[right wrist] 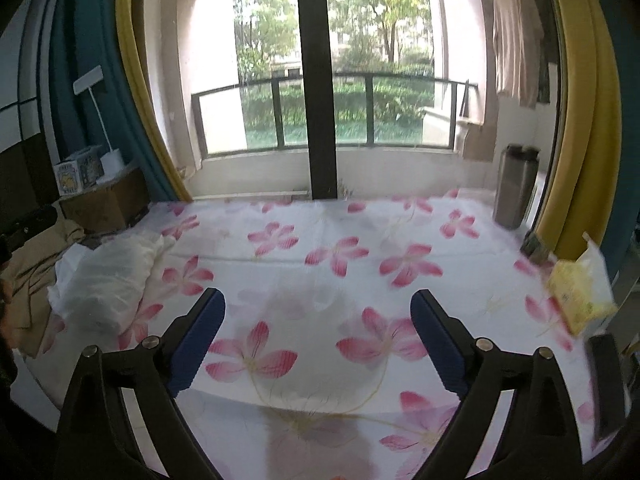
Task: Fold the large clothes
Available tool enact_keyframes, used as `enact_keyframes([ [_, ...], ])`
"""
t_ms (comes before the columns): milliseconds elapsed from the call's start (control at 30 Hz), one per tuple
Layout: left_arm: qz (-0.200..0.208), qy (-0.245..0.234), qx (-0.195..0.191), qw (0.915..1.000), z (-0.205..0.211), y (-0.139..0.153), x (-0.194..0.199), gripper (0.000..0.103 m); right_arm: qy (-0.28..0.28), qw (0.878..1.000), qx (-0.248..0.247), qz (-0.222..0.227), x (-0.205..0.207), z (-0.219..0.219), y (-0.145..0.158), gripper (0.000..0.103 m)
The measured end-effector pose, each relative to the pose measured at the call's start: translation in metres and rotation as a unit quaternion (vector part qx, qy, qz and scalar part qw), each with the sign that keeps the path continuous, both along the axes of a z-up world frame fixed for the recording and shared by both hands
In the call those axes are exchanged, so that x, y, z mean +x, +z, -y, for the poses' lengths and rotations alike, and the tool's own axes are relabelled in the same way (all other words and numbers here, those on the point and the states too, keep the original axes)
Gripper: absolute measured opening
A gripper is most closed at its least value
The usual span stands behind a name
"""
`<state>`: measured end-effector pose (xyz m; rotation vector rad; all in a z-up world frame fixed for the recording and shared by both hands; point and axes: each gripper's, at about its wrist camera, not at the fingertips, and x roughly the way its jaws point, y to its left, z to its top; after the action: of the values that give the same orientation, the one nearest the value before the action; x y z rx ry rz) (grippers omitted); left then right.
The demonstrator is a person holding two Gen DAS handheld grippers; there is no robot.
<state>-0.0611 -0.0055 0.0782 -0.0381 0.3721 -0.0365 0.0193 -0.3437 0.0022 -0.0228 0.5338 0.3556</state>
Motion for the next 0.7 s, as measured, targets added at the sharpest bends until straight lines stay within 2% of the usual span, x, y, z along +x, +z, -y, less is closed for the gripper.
enact_keyframes([
  [267,0.062,0.042,0.021,0.997,-0.005,0.014,-0.025,0.08,-0.022,0.998,0.0,0.064,-0.02,-0.001,0.034,0.094],
  [533,0.08,0.065,0.033,0.9941,-0.015,0.007,-0.037,0.08,-0.022,0.993,0.001,0.112,-0.036,-0.016,0.044,0.095],
  [700,0.08,0.076,0.025,0.9936,-0.026,0.001,-0.041,0.08,-0.017,0.994,0.003,0.109,-0.038,-0.024,0.036,0.095],
])
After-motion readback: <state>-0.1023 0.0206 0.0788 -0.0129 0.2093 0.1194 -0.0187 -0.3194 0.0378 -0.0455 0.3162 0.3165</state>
